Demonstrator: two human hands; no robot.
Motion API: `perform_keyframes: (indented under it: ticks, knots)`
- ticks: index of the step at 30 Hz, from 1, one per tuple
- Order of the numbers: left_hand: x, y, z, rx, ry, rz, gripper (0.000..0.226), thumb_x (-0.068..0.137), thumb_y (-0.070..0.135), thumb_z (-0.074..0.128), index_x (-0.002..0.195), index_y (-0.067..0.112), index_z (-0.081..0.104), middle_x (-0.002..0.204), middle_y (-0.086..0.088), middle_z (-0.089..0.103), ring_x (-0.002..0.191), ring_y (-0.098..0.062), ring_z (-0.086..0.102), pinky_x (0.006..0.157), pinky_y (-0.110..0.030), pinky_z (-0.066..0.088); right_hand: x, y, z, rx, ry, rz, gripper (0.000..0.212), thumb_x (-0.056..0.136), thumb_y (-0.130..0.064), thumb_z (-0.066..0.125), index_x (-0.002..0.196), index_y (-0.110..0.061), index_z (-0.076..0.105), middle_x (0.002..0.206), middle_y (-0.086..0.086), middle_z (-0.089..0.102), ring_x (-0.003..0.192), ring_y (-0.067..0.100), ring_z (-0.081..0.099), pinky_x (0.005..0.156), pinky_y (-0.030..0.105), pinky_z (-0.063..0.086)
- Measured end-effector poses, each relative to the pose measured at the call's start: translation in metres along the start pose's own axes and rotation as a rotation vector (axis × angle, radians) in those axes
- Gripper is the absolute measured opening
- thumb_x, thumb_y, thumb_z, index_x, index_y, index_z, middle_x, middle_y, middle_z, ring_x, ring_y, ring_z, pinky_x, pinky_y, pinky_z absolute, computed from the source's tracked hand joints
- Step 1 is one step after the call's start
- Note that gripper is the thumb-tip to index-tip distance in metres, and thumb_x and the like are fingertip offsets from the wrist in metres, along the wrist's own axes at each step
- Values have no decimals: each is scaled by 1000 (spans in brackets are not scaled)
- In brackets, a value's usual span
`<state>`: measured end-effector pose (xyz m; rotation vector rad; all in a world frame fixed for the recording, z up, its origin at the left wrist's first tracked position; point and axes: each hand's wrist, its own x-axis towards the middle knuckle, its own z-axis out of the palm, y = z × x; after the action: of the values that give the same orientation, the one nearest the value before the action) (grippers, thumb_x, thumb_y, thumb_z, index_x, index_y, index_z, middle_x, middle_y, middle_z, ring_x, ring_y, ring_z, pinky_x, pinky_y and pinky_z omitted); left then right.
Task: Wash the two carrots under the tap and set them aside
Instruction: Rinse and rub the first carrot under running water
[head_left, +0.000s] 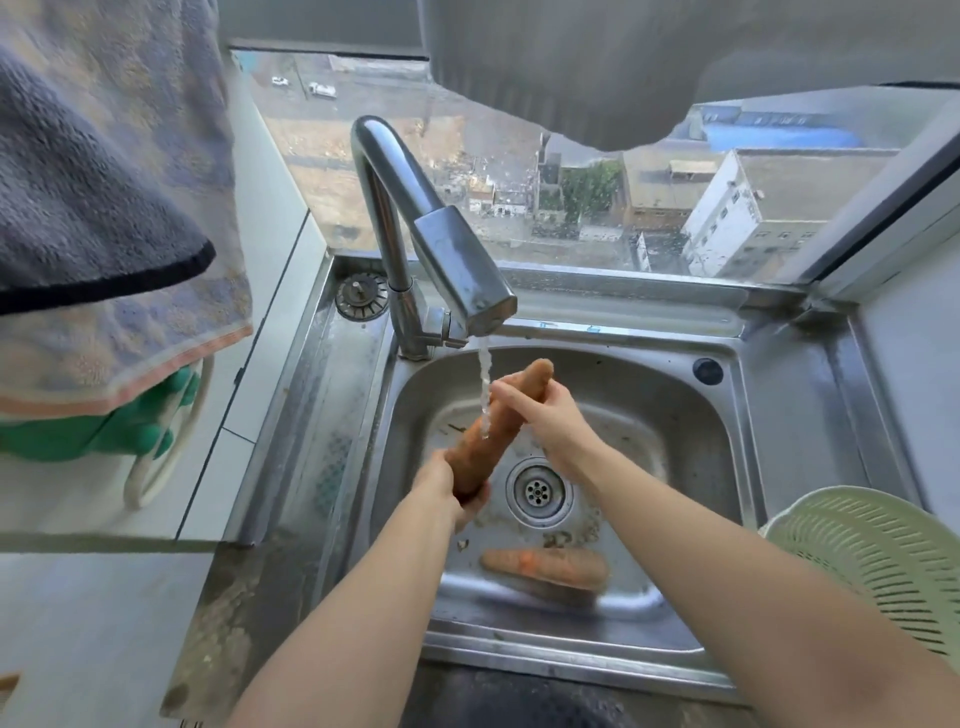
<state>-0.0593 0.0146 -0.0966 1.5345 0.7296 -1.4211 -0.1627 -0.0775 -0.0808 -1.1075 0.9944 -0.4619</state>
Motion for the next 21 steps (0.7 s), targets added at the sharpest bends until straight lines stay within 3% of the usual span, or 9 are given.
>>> perform_keyframes:
  ticks: [2, 4, 6, 8, 10, 12, 15, 18, 21]
  knots:
    - [-3, -7, -3, 86, -78, -60, 40, 96, 41, 52, 92, 4, 64, 82, -15, 63, 65, -23, 58, 52, -30, 54, 1, 1, 19, 59, 60, 23, 19, 88, -29, 71, 88, -11, 64, 79, 9, 70, 77, 20, 68, 84, 40, 57]
    - [-6, -14, -8, 291, -91, -34, 35, 99, 41, 45, 92, 10, 59, 88, -11, 58, 78, -25, 55, 74, -42, 53, 6, 2, 32, 85, 184, 28, 33, 84, -42, 72, 81, -11, 62, 69, 7, 66, 68, 22, 64, 79, 44, 56]
    - [-9, -21, -12, 461, -87, 78, 35, 101, 44, 36, 109, 17, 56, 106, -6, 58, 103, -27, 52, 92, -49, 42, 8, 4, 38, 96, 307, 46, 49, 75, -58, 70, 85, -11, 63, 64, 3, 65, 64, 20, 64, 77, 43, 56]
    - [-6, -27, -15, 459, -128, 182, 47, 102, 48, 28, 121, 17, 57, 110, -7, 64, 103, -27, 58, 83, -40, 48, 7, 8, 40, 136, 328, 86, 48, 79, -57, 69, 97, -13, 62, 69, 3, 67, 67, 20, 65, 76, 40, 56]
    - [-2, -28, -20, 407, -146, 212, 50, 102, 44, 26, 116, 10, 59, 86, -12, 67, 69, -24, 62, 51, -26, 48, 1, 13, 41, 95, 201, 74, 35, 84, -40, 73, 104, -15, 59, 84, 9, 68, 80, 23, 68, 80, 38, 57]
    - [-2, -25, -26, 389, -148, 201, 48, 101, 40, 25, 106, 7, 60, 67, -13, 63, 48, -20, 53, 37, -19, 32, -4, 22, 42, 16, 31, 28, 34, 80, -23, 79, 106, -19, 58, 96, 13, 68, 90, 24, 68, 85, 36, 57]
    - [-12, -21, -27, 376, -222, 191, 48, 100, 39, 23, 99, 7, 59, 64, -14, 61, 42, -19, 47, 33, -16, 25, -6, 27, 48, 1, -9, 26, 35, 81, -23, 78, 107, -16, 57, 88, 12, 69, 79, 21, 69, 81, 38, 57]
    - [-22, -24, -21, 382, -254, 302, 51, 102, 44, 26, 95, 8, 61, 70, -13, 63, 42, -16, 48, 33, -14, 29, 4, 20, 54, 155, 237, 145, 43, 91, -51, 60, 103, -10, 59, 69, 5, 69, 64, 20, 67, 69, 37, 58]
    - [-20, -24, -18, 495, -176, 545, 53, 95, 60, 41, 103, 11, 61, 78, -10, 63, 45, -13, 47, 38, -16, 31, 12, 21, 52, 197, 315, 200, 56, 93, -63, 46, 104, -10, 59, 88, 13, 71, 80, 29, 71, 80, 46, 59]
